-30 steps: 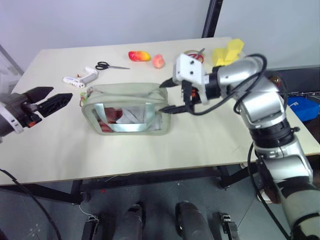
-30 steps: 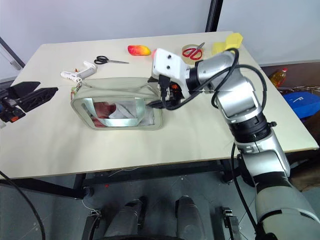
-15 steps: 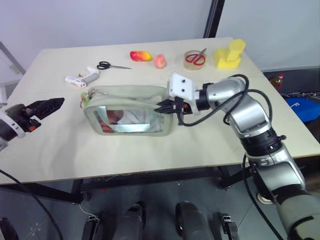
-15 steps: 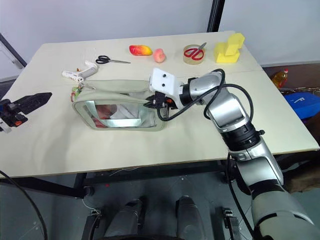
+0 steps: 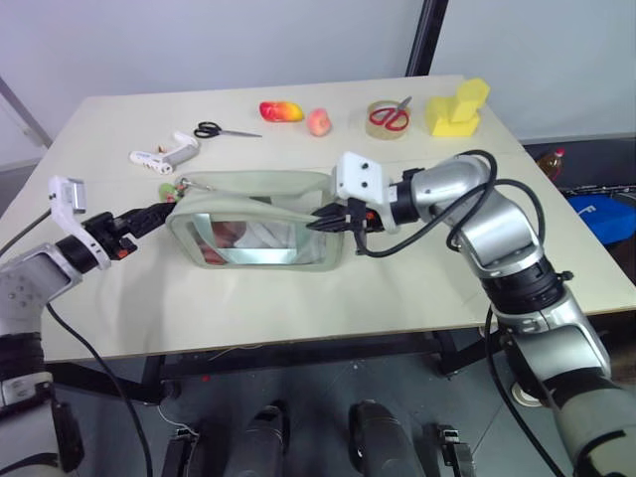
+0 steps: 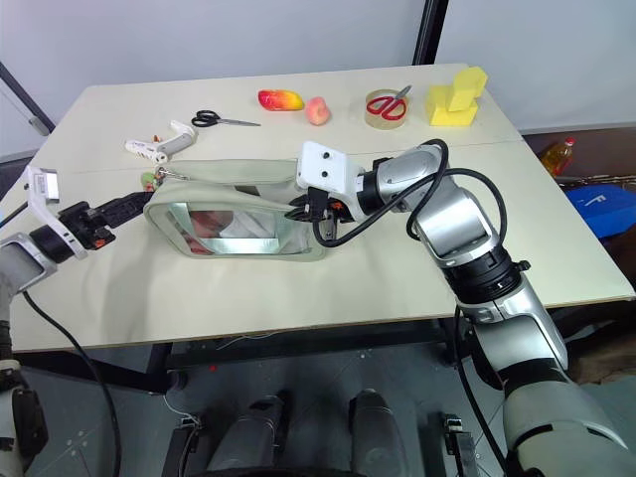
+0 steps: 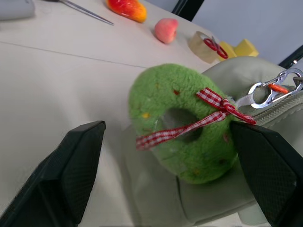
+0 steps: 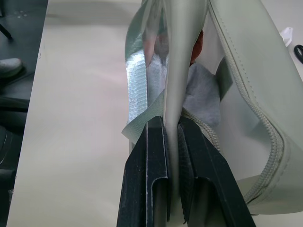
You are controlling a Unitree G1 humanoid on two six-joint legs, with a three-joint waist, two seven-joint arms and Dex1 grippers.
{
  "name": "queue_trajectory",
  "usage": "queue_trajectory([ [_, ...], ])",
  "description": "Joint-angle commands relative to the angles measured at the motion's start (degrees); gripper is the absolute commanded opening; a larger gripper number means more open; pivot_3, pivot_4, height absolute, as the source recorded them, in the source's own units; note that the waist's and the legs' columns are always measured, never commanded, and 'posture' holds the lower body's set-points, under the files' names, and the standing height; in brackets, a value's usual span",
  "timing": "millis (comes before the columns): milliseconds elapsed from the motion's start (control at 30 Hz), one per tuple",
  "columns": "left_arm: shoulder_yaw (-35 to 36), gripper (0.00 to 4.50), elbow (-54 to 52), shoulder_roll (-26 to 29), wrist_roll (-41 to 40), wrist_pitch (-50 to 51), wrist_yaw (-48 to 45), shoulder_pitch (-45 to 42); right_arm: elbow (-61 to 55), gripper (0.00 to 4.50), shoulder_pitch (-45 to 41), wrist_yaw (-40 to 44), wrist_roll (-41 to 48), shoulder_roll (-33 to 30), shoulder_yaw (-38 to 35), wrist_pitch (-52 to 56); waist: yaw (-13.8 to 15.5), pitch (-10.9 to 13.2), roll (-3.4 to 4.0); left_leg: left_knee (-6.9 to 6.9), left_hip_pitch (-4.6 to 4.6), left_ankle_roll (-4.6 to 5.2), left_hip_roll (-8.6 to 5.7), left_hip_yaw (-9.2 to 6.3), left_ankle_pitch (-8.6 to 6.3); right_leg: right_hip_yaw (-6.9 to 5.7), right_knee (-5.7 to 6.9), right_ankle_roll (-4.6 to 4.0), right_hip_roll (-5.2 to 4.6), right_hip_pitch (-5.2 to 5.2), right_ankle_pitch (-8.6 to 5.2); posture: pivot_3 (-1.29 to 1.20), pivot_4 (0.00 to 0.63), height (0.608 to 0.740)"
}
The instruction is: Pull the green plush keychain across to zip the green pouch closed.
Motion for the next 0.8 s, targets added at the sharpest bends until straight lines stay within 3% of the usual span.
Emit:
queue_trajectory([
  [33, 0.1, 2.72, -0.3, -0.2, 0.7, -1.3, -0.5, -1.8, -1.3, 0.00, -1.4, -0.4, 0.3, 0.7, 0.5, 0.1, 0.0, 0.0, 0.00, 0.00, 0.00, 0.00, 0.00, 0.00, 0.00, 0.00, 0.00, 0.01, 0.00, 0.00, 0.00, 0.00, 0.150, 0.740],
  [200, 1.3, 0.06, -1.0, 0.5, 0.3, -0.8, -0.8, -1.6, -0.7, 0.00, -1.7, -0.8, 0.5, 1.0, 0.4, 0.3, -0.3, 0.0, 0.00, -0.01, 0.00, 0.00, 0.00, 0.00, 0.00, 0.00, 0.00, 0.02, 0.00, -0.01, 0.01, 0.00, 0.150, 0.740],
  [633, 7.9, 0.06, -10.7, 6.9, -4.0, 3.2, 0.6, -3.1, 1.4, 0.00, -2.2, -1.6, 0.4, 1.8, 0.1, -0.5, -0.7, 0.0, 0.00, -0.01, 0.00, 0.00, 0.00, -0.01, 0.00, 0.00, 0.00, 0.02, 0.00, -0.01, 0.01, 0.00, 0.150, 0.740],
  [800, 1.6, 0.06, -16.1, 8.7, -3.1, 4.3, -0.3, -8.4, 2.1, 0.00, -2.3, -2.2, 0.4, 2.5, 0.2, -1.1, -0.7, 0.0, -0.04, 0.00, 0.00, 0.00, 0.00, -0.01, 0.00, 0.00, 0.01, 0.02, 0.01, 0.00, 0.01, 0.00, 0.150, 0.740],
])
